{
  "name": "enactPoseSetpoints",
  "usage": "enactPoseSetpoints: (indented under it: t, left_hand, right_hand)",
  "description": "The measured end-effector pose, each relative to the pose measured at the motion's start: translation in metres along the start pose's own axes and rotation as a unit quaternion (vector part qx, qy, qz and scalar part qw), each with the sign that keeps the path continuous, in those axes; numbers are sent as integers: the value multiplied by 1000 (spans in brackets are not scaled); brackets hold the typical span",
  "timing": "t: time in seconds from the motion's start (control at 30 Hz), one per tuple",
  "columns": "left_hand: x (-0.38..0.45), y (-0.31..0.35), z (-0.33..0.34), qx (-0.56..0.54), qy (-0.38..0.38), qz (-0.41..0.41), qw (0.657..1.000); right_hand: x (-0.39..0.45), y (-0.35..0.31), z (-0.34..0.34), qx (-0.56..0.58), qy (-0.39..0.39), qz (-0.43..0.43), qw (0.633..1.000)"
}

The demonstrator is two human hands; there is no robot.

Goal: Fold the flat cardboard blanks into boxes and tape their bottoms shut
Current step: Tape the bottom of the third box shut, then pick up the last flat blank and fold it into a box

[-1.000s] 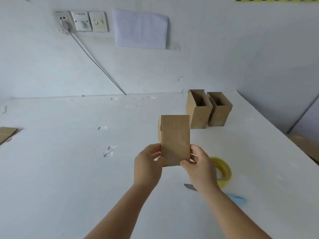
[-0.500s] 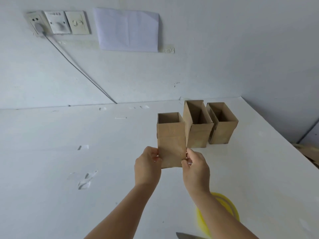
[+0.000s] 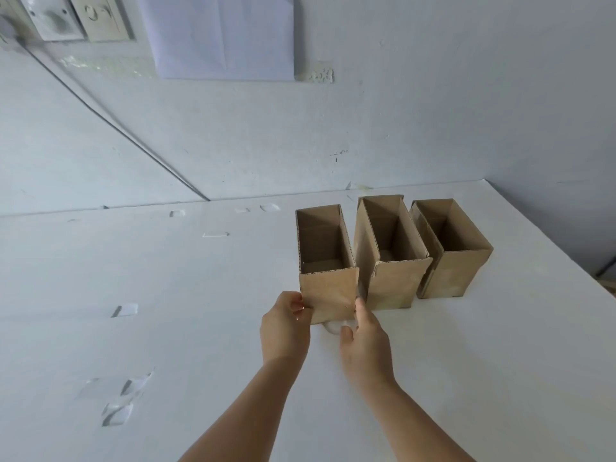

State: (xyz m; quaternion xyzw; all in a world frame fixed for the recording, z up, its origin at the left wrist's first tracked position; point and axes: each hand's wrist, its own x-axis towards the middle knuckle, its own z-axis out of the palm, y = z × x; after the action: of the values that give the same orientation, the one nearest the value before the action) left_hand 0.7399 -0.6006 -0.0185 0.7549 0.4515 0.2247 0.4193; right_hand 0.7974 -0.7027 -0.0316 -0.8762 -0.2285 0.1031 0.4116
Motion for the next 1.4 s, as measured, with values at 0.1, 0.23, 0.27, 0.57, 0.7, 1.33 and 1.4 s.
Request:
enactPoseSetpoints:
  t: [0.1, 0.23, 0.27, 0.57, 0.7, 1.33, 1.4]
  left_hand:
    - [12, 2, 4, -6, -5, 1, 1000]
    - [20, 3, 10, 1, -13, -1, 1000]
    - [20, 3, 11, 3, -13, -2, 1000]
    - [15, 6, 7, 49, -45, 18, 998]
    - [5, 5, -3, 171, -96, 44, 980]
    - [-103, -73, -158, 438, -107, 161, 878]
    - [-119, -89, -191, 440, -93, 154, 880]
  right_hand:
    - [5, -1, 3, -1, 5, 5, 1000]
    - [12, -2, 3, -7, 5, 14, 1000]
    - [13, -3, 2, -8, 3, 16, 1000]
    - [11, -7, -1, -1, -26, 30, 999]
    - [-1, -7, -5, -25, -46, 19, 998]
    - [-119, -64, 25, -342, -227, -186, 893]
    - [-144, -83, 40, -341, -236, -202, 887]
